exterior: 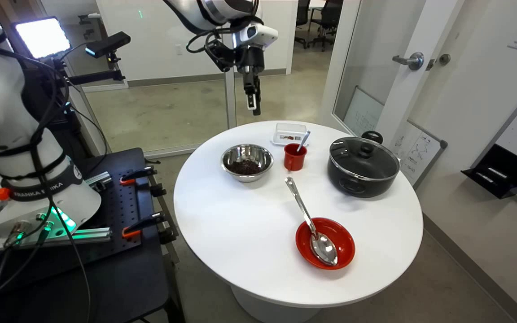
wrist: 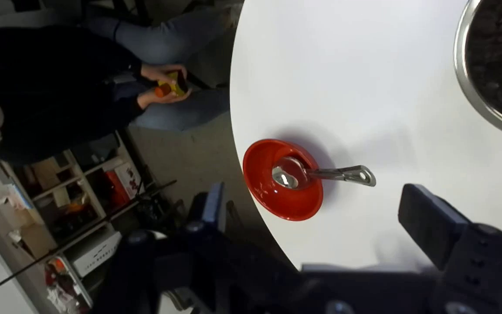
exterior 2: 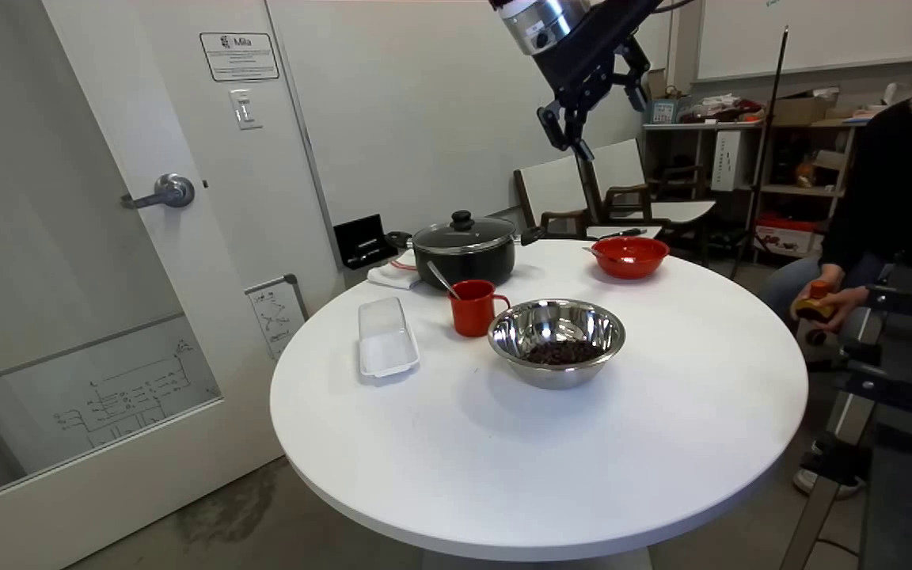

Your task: Pick the spoon in the red bowl and stir the contents in the silver bowl, then put the spoon back in the red bowl

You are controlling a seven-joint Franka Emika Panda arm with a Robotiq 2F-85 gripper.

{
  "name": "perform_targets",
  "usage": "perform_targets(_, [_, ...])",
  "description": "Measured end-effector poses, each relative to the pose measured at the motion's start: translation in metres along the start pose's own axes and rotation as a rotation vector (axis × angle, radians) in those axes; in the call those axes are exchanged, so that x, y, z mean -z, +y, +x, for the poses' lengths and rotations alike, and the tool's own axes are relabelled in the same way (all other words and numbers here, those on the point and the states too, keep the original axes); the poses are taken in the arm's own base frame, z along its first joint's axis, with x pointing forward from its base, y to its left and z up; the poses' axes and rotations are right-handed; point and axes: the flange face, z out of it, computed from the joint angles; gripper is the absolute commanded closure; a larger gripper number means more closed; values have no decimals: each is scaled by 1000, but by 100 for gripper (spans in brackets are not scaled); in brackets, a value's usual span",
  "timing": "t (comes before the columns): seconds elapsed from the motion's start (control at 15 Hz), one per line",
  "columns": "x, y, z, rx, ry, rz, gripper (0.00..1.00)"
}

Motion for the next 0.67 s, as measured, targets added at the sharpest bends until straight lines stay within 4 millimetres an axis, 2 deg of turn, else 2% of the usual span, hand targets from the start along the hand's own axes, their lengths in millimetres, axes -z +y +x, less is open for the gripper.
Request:
perform_targets(0.4, [-23, -31, 5, 143, 169, -97, 0])
perform_targets(0.67, [-33, -36, 14, 134, 160, -100, 0])
